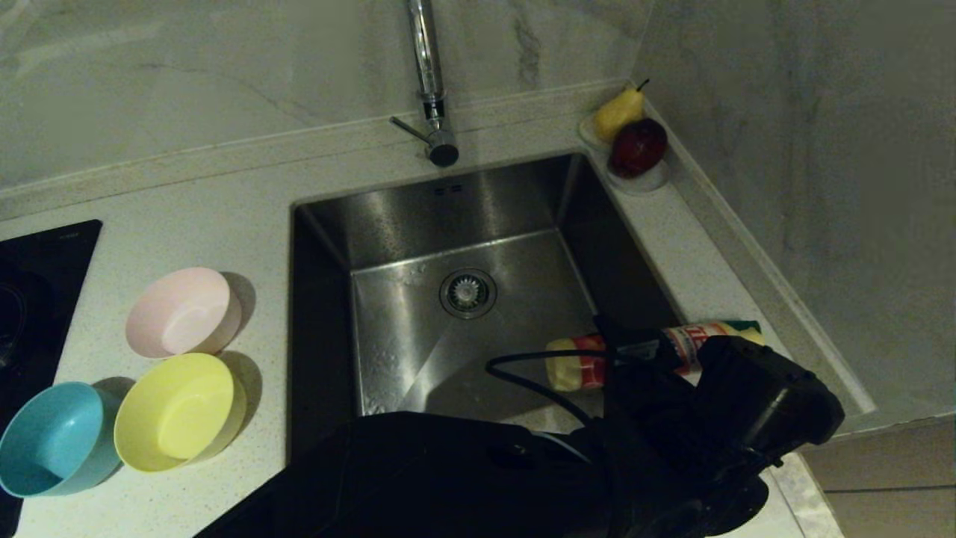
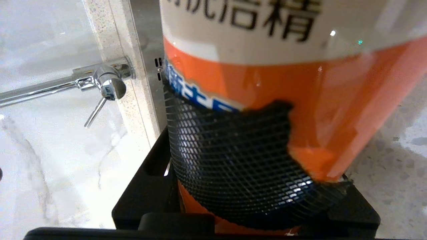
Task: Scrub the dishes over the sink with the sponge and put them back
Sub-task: Squeeze it onto the sponge
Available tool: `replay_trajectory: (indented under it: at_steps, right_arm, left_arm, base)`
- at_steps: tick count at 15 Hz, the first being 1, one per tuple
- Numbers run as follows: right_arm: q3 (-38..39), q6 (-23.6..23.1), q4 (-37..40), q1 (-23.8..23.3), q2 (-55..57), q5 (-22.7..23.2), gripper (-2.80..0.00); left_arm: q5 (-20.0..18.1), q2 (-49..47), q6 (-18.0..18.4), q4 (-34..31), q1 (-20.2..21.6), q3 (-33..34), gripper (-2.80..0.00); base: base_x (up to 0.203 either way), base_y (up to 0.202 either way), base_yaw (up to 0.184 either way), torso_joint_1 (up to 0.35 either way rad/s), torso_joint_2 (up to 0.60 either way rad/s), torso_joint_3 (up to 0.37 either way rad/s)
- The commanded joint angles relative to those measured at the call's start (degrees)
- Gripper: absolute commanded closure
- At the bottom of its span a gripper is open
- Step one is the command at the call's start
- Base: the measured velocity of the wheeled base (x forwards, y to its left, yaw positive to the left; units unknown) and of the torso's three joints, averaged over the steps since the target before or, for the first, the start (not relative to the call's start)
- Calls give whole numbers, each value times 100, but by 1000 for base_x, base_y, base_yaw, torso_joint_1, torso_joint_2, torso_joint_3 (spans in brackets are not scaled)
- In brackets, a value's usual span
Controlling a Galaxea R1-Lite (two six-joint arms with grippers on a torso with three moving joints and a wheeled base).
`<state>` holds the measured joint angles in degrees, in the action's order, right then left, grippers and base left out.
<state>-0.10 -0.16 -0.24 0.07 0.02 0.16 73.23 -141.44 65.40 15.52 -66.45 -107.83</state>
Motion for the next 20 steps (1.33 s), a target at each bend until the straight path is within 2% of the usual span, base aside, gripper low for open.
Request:
replay_trajectory:
  at_steps: [1,20]
  right_arm:
    - [1,-2,-3,1,-2,2,0]
    - [1,-2,-3,1,-2,2,0]
  left_arm:
    - [42,-16,43,25,-3,7,0]
    - [91,-96,78,36,-8,7,0]
  base:
    - [0,0,0,0,0,0]
    - [0,0,0,0,0,0]
